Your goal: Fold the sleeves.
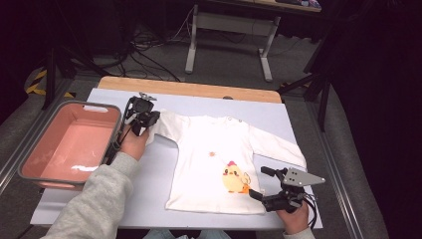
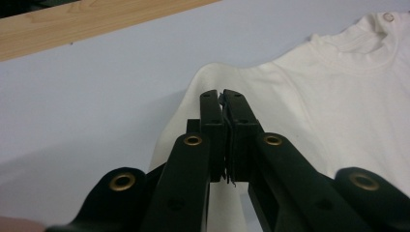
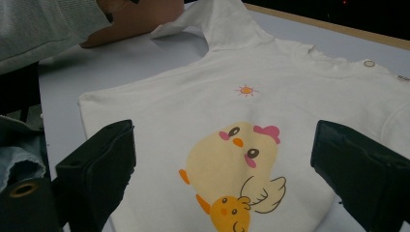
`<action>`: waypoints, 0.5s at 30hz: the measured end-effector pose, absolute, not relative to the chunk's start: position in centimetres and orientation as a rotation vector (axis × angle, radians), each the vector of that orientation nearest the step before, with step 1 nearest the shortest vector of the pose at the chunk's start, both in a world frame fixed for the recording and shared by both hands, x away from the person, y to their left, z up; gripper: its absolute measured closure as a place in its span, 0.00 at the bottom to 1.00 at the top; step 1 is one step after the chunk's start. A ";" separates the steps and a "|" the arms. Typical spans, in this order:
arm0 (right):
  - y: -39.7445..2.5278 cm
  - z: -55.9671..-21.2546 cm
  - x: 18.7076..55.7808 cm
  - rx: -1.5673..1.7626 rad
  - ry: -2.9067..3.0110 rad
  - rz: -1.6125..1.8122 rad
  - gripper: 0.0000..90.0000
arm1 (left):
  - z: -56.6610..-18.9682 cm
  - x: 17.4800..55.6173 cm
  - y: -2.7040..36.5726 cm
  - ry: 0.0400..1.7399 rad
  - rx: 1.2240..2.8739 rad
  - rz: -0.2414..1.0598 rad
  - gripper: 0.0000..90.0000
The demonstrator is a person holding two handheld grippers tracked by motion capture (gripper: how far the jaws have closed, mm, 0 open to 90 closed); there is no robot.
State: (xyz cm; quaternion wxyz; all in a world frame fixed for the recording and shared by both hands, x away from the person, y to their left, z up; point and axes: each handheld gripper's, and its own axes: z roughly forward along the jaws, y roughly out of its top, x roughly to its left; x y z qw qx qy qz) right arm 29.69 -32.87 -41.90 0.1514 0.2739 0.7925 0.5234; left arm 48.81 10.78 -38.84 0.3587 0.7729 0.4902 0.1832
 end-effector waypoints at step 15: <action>-33.0 -41.9 29.6 0.787 2.274 1.498 0.10 | -38.0 48.5 7.2 1.084 1.997 0.331 0.97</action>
